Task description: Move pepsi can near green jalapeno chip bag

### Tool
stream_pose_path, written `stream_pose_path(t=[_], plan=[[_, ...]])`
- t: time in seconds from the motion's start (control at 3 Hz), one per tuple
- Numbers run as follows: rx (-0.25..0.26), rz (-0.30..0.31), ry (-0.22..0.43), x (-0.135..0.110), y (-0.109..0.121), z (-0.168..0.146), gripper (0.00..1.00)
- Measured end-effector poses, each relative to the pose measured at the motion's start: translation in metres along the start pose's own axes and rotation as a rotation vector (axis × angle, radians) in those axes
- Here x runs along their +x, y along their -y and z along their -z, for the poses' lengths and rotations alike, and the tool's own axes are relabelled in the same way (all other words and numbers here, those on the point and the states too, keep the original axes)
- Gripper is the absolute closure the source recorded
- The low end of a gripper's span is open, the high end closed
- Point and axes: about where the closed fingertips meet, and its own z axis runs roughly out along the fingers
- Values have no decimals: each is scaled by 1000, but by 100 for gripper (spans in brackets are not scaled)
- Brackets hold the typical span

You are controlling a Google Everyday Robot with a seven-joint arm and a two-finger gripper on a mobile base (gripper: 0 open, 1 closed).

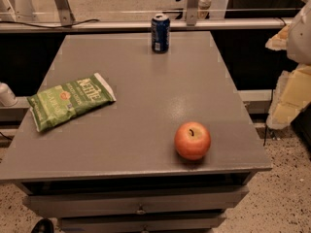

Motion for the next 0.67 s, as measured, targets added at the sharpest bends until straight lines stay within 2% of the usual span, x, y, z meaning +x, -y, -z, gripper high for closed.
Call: stream_pose_path(t=[0.33, 0.67], plan=[[0, 0, 0, 0, 0, 0, 0], [20, -28, 67, -18, 24, -17, 0]])
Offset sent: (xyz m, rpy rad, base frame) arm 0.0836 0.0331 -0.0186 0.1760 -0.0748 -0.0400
